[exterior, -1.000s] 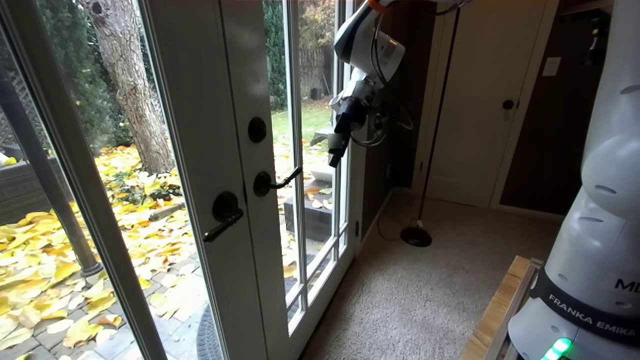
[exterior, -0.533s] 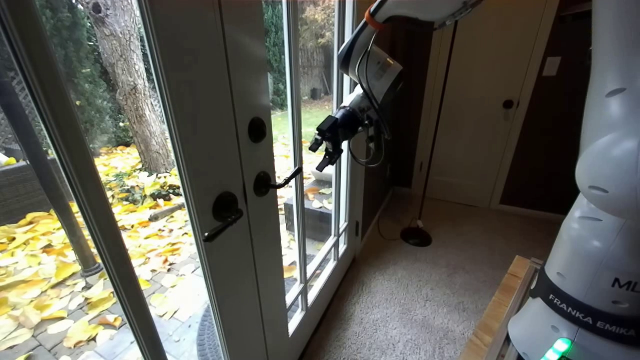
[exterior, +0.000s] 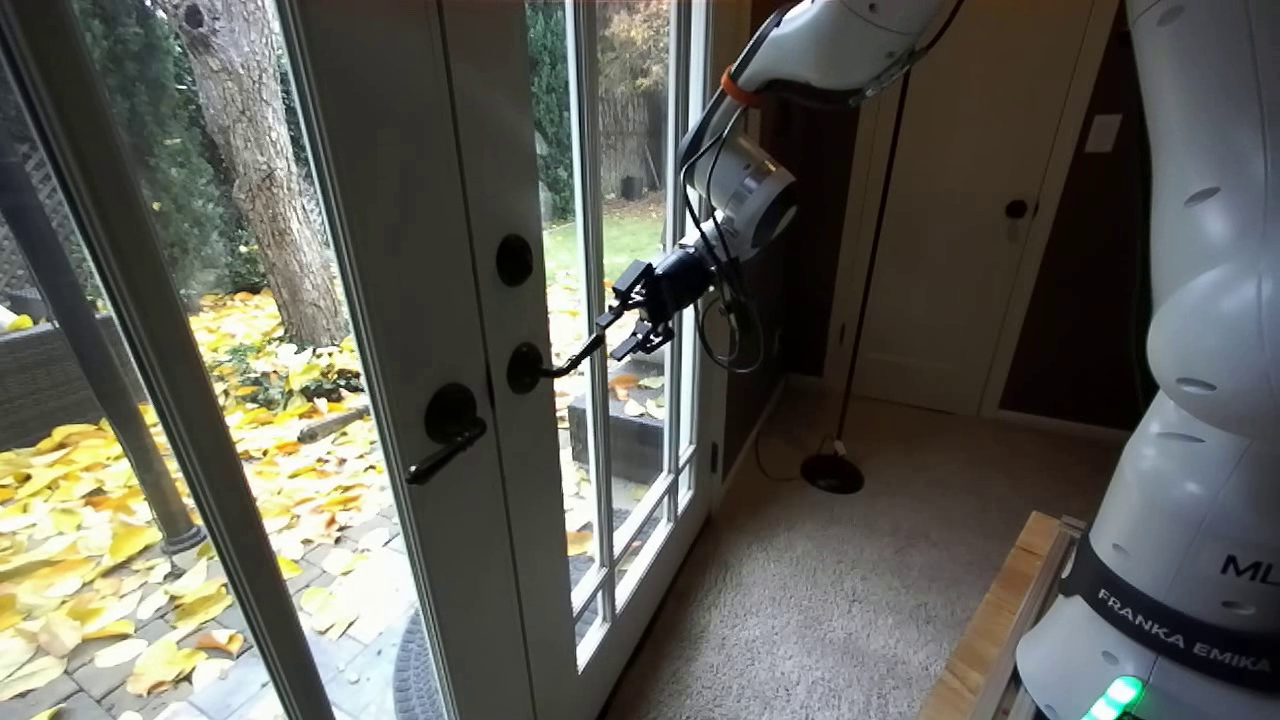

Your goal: Open the right door.

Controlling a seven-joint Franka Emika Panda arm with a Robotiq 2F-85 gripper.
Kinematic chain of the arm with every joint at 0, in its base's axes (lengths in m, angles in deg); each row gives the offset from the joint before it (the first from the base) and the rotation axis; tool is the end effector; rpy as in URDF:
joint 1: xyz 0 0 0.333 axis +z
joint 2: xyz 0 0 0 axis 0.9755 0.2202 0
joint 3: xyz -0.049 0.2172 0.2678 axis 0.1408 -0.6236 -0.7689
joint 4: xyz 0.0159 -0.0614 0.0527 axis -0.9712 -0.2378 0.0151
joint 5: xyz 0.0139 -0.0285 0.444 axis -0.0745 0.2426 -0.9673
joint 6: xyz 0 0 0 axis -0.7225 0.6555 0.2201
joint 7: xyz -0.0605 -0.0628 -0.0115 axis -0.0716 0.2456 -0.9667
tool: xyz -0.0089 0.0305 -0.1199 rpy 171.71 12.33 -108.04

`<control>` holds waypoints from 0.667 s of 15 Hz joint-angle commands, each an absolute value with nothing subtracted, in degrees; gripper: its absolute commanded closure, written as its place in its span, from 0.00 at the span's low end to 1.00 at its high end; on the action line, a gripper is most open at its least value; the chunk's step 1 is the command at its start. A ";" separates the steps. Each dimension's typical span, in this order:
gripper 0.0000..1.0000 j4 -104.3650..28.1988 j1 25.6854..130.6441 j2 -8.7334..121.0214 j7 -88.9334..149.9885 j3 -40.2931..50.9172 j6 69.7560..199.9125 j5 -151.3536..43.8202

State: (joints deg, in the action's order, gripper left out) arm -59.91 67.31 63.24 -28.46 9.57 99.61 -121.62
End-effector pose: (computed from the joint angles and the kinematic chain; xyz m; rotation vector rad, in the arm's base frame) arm 0.6073 -0.0945 0.2376 -2.0420 -0.0146 -0.1100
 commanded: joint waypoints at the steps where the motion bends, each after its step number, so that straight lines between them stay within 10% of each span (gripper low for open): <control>1: 0.60 -57.15 66.49 66.89 -25.36 8.47 99.91 -125.17; 8: 0.51 -54.93 65.54 70.32 -22.12 8.11 97.69 -130.60; 10: 0.77 -54.44 65.57 71.19 -21.08 8.16 97.57 -130.96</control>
